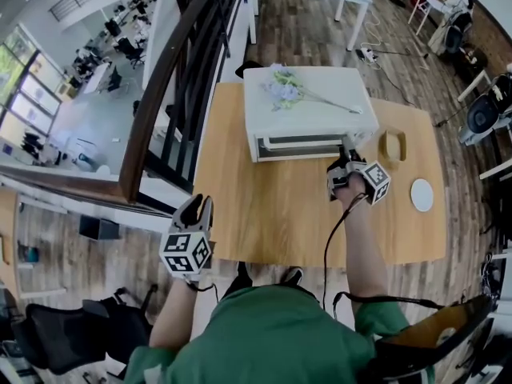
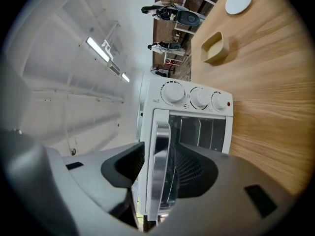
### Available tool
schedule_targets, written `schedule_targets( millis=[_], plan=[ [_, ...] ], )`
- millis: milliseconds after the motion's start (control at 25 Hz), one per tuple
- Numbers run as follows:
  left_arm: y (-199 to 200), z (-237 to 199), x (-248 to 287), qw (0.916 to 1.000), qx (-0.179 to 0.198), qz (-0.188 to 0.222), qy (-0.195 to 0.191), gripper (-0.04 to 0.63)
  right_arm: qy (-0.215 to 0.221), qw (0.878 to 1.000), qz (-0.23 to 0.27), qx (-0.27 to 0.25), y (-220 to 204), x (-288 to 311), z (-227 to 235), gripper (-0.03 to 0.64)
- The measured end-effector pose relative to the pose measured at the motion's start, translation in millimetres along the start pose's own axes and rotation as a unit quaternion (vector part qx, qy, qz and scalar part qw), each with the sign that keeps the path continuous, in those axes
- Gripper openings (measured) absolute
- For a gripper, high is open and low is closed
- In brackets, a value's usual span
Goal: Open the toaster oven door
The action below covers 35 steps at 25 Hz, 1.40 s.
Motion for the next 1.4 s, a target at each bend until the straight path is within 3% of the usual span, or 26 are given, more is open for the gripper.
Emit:
schedule_targets(
  millis=[80,160,920,1400],
  plan=[
    [0,2,-2,1.0000,-0.002,0.000,0.001,0.095,0.009,1.000,-0.005,0.013,-4,4,0,0.184],
    [0,4,-3,1.0000,-0.002,-0.001,-0.001,0.095,0.029,0.999,-0.008,0.024,-4,7,4,0.125],
    [0,37,10,0.9976,0.044,-0.016,-0.050,0.095,0.046,0.999,-0.028,0.001,-30,-60,42,0.117],
    [-16,59,13,0.9951,0.056,-0.036,-0.072,0.095,-0.001,0.999,-0.036,-0.004,-49,-114,98,0.110]
  ],
)
Point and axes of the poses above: the fingertips, and each gripper's own axes: x forward along the fingers, z to its right, y out of its top, the point moved 7 cm from there along -x, backward along the fingers, and after that the axes turned 12 degrees about -z, right-handed, at the moved point
